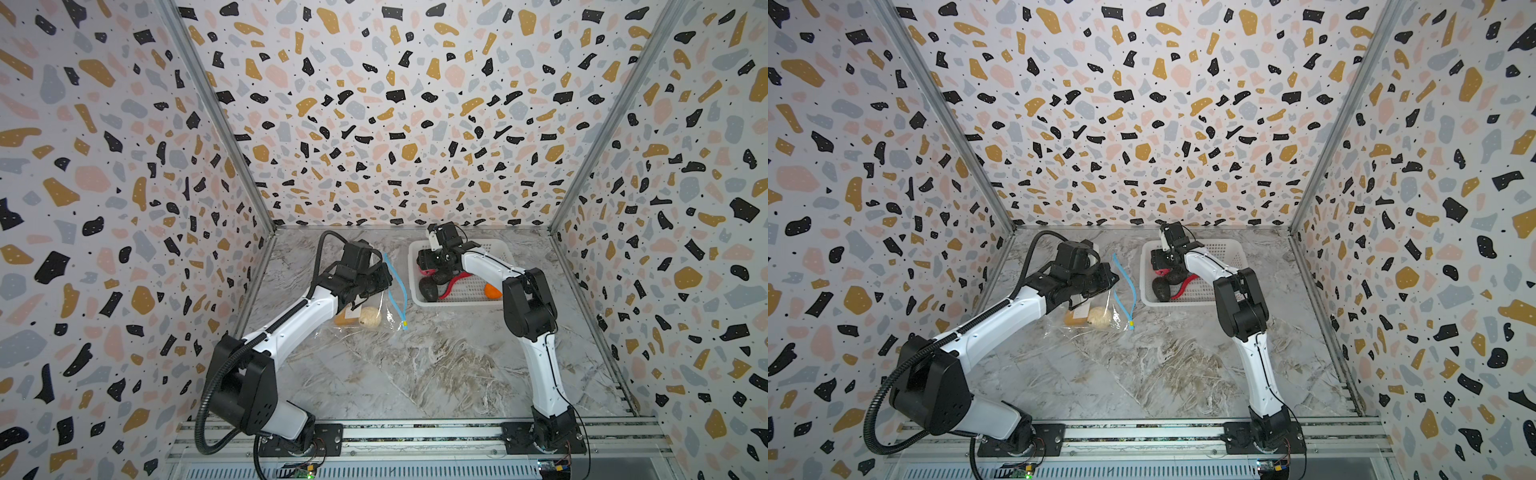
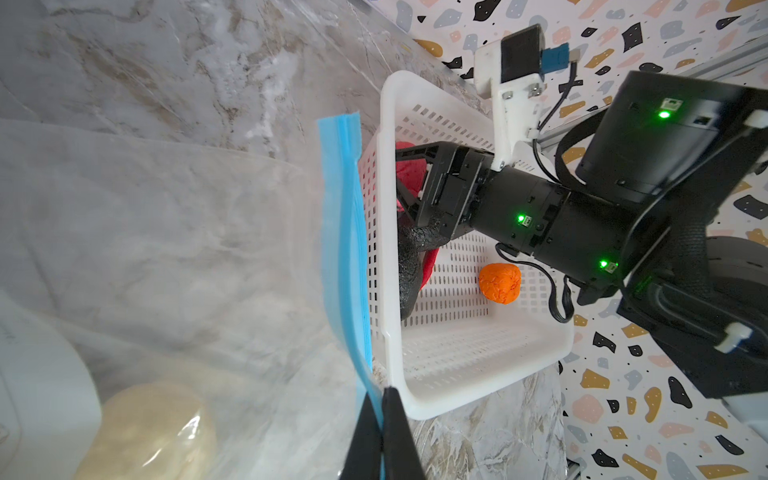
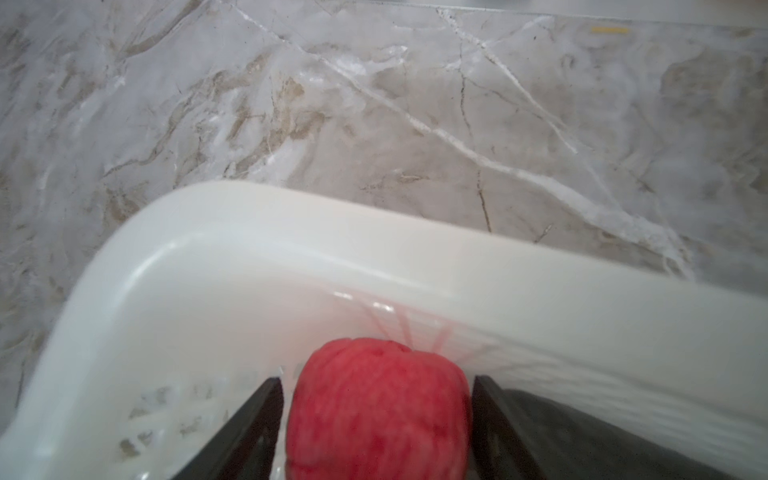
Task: Place the food in the zip-top bag and seal the zipper
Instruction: 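Grasp the red apple in the basket with the right gripper, then carry the red apple with the right gripper into the bag mouth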
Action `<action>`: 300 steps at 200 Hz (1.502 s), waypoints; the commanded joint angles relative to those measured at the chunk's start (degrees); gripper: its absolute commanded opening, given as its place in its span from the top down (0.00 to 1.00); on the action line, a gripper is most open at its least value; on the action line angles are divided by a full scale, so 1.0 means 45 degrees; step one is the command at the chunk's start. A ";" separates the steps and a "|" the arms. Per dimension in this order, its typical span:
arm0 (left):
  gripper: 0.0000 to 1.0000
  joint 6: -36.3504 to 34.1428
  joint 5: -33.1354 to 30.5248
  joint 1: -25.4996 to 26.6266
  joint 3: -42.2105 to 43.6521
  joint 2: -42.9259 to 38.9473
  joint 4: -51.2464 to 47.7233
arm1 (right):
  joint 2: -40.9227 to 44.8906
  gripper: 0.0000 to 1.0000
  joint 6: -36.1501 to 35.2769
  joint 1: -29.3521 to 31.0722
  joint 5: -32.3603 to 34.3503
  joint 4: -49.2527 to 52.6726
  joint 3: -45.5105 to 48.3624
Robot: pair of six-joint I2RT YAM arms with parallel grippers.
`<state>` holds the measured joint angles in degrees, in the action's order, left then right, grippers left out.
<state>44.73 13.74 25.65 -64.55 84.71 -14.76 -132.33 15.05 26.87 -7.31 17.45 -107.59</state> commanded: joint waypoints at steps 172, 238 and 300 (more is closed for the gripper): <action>1.00 -0.0091 0.0142 -0.0050 -0.0153 0.0183 0.0654 | 0.3835 0.40 0.0755 -0.0392 -0.1795 -0.1261 0.2785; 1.00 -0.0078 0.0128 -0.0040 -0.0216 0.0104 0.0724 | 0.8232 0.40 0.2772 -0.0009 -0.4926 -0.7090 0.9610; 1.00 -0.0013 0.0111 -0.0048 -0.0311 -0.0173 0.0648 | 0.7748 0.40 0.3150 0.1428 -0.5846 -0.8053 0.9939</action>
<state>44.69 14.28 25.65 -64.55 85.52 -13.21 -96.12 27.64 31.73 -30.37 -14.44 -60.62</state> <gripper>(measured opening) 0.046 0.607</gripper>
